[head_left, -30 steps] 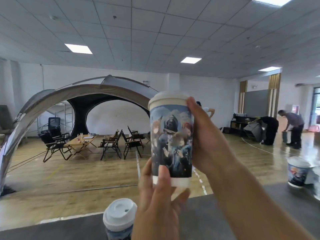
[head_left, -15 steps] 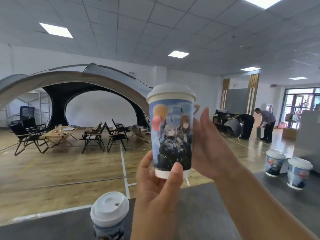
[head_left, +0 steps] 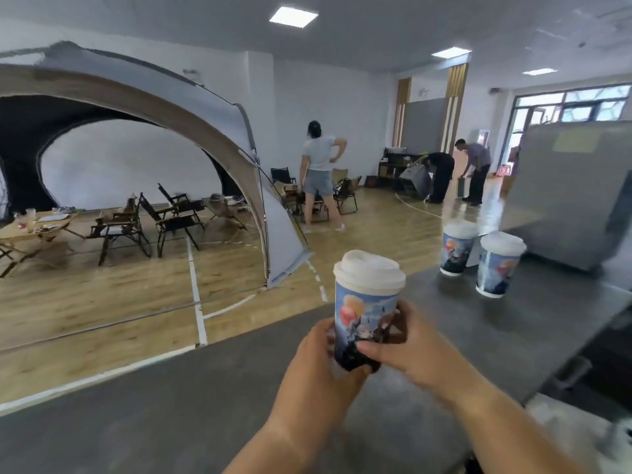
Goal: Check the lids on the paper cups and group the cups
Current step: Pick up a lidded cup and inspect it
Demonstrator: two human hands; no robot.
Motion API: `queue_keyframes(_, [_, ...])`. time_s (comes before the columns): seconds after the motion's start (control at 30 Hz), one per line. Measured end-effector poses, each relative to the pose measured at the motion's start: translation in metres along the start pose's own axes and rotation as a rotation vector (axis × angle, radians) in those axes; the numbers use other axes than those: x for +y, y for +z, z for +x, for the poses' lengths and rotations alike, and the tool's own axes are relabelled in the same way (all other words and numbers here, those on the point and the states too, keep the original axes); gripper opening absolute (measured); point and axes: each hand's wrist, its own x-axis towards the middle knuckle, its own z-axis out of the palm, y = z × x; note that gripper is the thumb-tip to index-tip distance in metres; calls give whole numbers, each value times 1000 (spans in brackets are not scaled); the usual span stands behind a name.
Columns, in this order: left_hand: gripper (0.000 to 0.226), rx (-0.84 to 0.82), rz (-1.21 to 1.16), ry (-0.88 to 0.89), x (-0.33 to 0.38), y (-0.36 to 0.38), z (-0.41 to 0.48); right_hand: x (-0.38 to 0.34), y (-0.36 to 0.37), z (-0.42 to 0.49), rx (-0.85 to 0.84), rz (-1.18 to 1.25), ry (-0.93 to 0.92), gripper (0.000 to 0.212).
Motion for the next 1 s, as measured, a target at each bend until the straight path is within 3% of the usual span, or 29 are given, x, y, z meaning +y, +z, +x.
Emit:
queue_keyframes(0.23, [57, -302, 7, 9, 11, 184, 113, 96, -169, 25, 208, -43, 171, 88])
queue_keyframes(0.3, [56, -367, 20, 24, 17, 234, 143, 115, -216, 34, 276, -4, 168, 82])
queue_keyframes(0.4, [56, -430, 34, 32, 27, 298, 182, 130, -272, 45, 350, 61, 171, 54])
queue_keyframes(0.5, [58, -445, 52, 77, 38, 345, 214, 147, -319, 55, 407, 0, 189, 75])
queue_keyframes(0.6, [62, -457, 87, 109, 45, 377, 237, 161, -351, 64, 431, -69, 191, 94])
queue_keyframes(0.73, [63, -439, 102, 111, 46, 395, 249, 173, -367, 74, 461, -96, 160, 80])
queue_keyframes(0.9, [68, -473, 104, 89, 48, 392, 249, 179, -362, 69, 479, -95, 209, 100])
queue_keyframes(0.97, [78, -498, 90, 71, 47, 382, 242, 179, -349, 56, 639, -80, 205, 89])
queue_keyframes(1.0, [84, -492, 107, 60, 45, 372, 237, 177, -342, 46, 755, -90, 178, 72])
